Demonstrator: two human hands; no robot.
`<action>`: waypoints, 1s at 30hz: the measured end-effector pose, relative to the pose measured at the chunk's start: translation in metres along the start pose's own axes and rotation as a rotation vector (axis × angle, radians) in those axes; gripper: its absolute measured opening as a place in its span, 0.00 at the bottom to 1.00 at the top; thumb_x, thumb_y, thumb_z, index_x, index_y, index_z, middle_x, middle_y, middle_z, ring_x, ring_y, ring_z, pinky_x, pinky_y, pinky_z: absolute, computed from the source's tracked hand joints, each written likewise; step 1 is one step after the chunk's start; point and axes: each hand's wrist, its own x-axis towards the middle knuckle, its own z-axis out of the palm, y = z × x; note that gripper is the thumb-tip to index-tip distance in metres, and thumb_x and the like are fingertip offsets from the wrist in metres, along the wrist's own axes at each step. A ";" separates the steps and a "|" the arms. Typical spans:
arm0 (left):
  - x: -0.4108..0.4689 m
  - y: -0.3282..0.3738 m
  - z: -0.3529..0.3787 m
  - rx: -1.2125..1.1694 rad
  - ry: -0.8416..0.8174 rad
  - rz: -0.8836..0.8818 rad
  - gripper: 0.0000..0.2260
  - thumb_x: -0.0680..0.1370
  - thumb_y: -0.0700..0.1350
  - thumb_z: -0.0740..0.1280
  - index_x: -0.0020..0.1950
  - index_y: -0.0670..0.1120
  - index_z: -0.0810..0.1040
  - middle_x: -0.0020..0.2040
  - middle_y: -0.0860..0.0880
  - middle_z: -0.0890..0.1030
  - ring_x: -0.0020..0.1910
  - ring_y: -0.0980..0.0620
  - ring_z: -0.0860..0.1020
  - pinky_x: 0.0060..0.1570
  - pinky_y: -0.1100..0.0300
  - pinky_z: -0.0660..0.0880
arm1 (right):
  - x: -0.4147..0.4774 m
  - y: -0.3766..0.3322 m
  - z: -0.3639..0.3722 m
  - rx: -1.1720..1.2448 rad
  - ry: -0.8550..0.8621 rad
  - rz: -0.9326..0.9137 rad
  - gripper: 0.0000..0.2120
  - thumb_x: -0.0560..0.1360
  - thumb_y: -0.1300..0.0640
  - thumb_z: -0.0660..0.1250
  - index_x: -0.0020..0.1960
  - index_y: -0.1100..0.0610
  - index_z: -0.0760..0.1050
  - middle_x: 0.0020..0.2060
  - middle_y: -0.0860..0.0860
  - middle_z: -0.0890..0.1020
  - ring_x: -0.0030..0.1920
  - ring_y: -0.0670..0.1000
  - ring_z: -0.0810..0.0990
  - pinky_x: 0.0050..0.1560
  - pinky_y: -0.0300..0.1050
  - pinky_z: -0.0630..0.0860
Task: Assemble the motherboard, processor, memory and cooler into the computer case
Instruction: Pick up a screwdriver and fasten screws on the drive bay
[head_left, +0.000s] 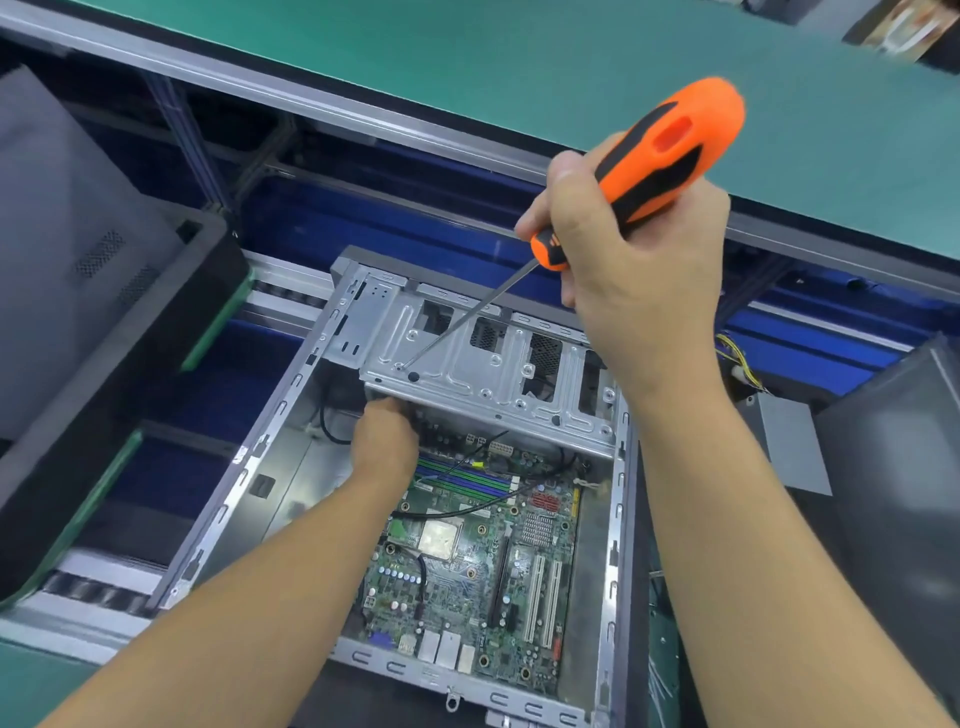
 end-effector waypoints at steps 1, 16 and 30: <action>0.000 -0.001 0.001 0.011 0.001 0.006 0.11 0.71 0.28 0.63 0.35 0.42 0.73 0.35 0.43 0.75 0.35 0.43 0.73 0.34 0.55 0.69 | 0.001 -0.001 -0.001 0.005 0.002 -0.005 0.18 0.79 0.61 0.65 0.35 0.73 0.75 0.28 0.59 0.79 0.25 0.44 0.74 0.32 0.35 0.69; -0.004 -0.009 0.011 0.192 0.010 0.065 0.06 0.73 0.36 0.71 0.49 0.37 0.79 0.49 0.39 0.77 0.44 0.39 0.78 0.43 0.49 0.75 | 0.007 0.027 0.044 -0.316 -0.403 0.142 0.18 0.77 0.50 0.70 0.35 0.61 0.72 0.31 0.59 0.78 0.29 0.52 0.72 0.33 0.48 0.71; 0.001 -0.010 0.017 0.144 0.039 0.044 0.03 0.72 0.33 0.70 0.44 0.36 0.78 0.46 0.37 0.77 0.42 0.38 0.77 0.40 0.52 0.73 | 0.015 0.060 0.071 -0.405 -0.470 0.179 0.20 0.78 0.50 0.69 0.34 0.54 0.63 0.26 0.46 0.65 0.27 0.47 0.62 0.28 0.37 0.63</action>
